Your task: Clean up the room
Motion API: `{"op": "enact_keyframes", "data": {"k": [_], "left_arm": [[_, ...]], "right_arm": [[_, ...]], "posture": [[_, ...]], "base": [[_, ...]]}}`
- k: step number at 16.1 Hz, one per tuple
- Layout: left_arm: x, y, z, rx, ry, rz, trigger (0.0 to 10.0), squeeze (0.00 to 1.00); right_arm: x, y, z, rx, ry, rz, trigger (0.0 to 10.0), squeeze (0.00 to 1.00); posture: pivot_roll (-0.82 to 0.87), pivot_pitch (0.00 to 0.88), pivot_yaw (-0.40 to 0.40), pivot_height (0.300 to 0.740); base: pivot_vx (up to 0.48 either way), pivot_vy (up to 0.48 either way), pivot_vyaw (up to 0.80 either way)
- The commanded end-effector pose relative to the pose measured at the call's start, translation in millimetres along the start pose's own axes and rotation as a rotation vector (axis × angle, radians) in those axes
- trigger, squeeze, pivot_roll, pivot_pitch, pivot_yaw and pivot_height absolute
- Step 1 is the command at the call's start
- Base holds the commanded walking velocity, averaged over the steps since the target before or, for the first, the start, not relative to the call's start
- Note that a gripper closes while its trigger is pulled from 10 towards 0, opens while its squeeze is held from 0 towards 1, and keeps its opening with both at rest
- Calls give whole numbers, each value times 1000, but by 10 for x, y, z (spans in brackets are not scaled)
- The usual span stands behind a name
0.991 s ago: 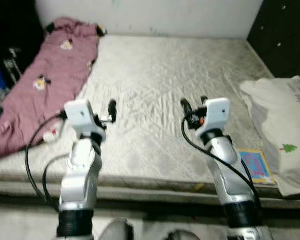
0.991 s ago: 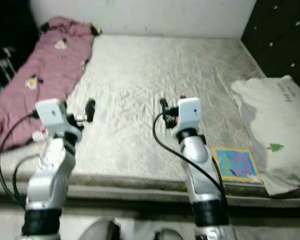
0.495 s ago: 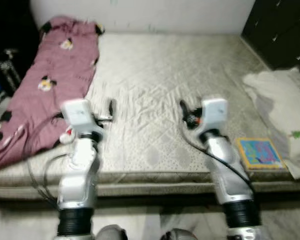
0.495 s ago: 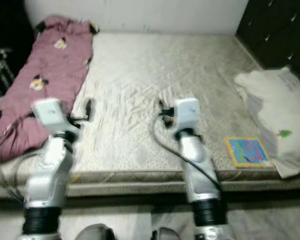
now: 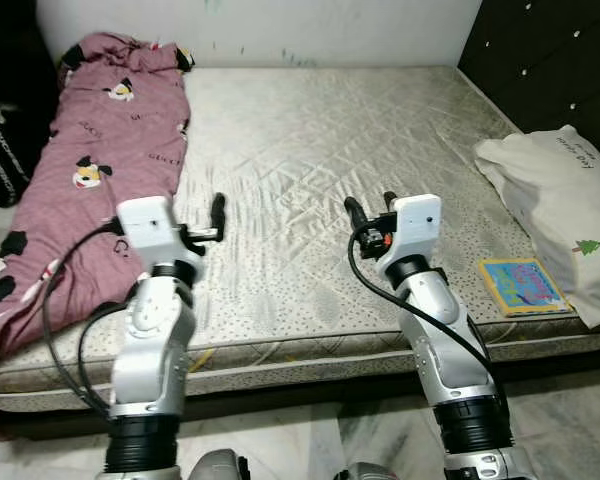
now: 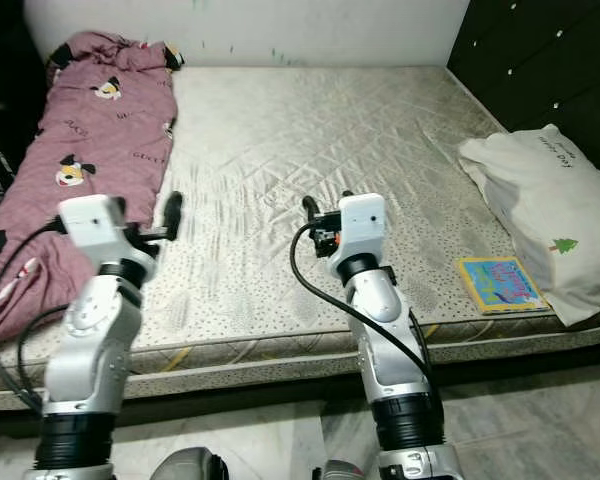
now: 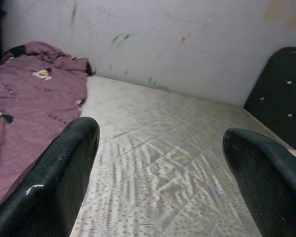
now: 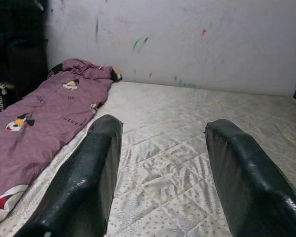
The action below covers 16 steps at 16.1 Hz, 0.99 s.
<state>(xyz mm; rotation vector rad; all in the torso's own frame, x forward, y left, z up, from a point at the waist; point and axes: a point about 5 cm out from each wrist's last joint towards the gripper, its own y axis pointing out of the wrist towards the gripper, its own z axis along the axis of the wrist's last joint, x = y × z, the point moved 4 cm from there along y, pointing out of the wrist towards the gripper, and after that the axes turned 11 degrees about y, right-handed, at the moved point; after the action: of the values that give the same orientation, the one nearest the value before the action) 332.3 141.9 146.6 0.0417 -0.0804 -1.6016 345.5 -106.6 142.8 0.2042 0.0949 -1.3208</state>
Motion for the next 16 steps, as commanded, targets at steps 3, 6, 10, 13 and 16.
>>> {"op": "enact_keyframes", "data": {"k": [3, 6, 10, 13, 16], "left_arm": [[28, -10, 67, 30, -3, -20, 10000, 0], [33, -12, 68, 32, -3, -25, 10000, 0], [30, -13, 61, 28, 0, -26, 10000, 0], [6, 2, 29, 7, 21, 5, 10000, 0], [14, 12, 13, -3, 17, 5, 10000, 0]], "right_arm": [[40, 2, 15, -1, -12, -4, 10000, 0], [39, 4, 14, -1, -11, -5, 10000, 0], [37, 6, 8, -2, -9, -5, 10000, 0], [39, 6, 1, -4, -6, -5, 10000, 0], [45, 8, -7, -6, -5, -5, 10000, 0]], "posture": [[14, 0, -15, 740], [15, 0, -15, 740], [18, 0, -14, 740], [20, 0, -13, 740], [23, 0, -14, 740]], "base": [[402, 0, 0], [420, 0, 0], [411, 0, 0], [210, 0, 0], [0, 0, 0]]}}
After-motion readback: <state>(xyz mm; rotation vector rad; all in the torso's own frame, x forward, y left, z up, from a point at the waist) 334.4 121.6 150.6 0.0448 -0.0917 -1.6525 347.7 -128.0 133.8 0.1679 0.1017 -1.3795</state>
